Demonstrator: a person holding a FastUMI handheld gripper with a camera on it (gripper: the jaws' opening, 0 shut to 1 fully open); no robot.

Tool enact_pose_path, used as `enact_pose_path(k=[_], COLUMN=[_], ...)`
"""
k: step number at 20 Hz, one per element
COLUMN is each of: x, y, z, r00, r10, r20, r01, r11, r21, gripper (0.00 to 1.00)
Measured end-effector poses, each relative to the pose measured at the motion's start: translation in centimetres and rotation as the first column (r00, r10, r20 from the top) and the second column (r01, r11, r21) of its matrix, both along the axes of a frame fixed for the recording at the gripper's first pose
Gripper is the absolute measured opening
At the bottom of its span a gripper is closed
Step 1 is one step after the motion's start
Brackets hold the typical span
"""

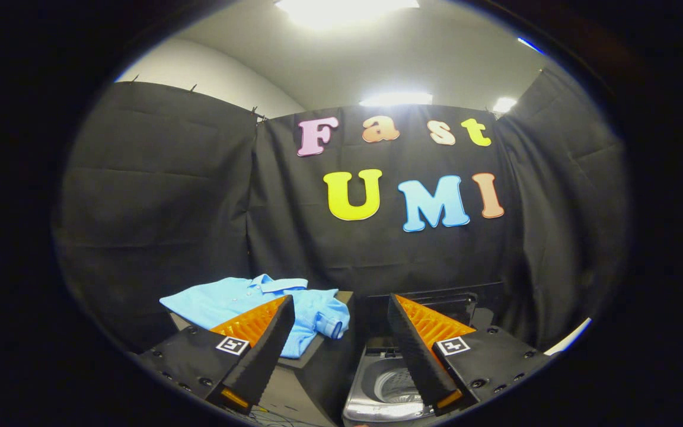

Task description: Put the clothes into the washing machine and then close the washing machine lid.

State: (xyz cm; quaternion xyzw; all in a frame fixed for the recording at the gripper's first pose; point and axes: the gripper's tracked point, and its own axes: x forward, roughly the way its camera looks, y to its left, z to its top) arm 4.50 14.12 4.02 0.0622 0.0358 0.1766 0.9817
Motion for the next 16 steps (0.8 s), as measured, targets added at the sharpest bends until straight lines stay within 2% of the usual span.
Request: enact_pose_path(k=[2,5,12,16], x=[0.7,2.0,4.7,6.2], y=[2.6,5.9,15.3,19.9], z=[0.7,1.2,0.1,-0.9], r00=[1.0,0.998,0.981,0.966], r10=[0.018,0.053,0.151,0.178], r20=[-0.003,-0.02,-0.124,-0.185], r01=[-0.018,-0.053,-0.163,-0.204], r11=[1.0,0.998,0.982,0.97], r21=[0.009,-0.038,-0.093,-0.131], gripper=[0.98,0.98,0.98,0.99])
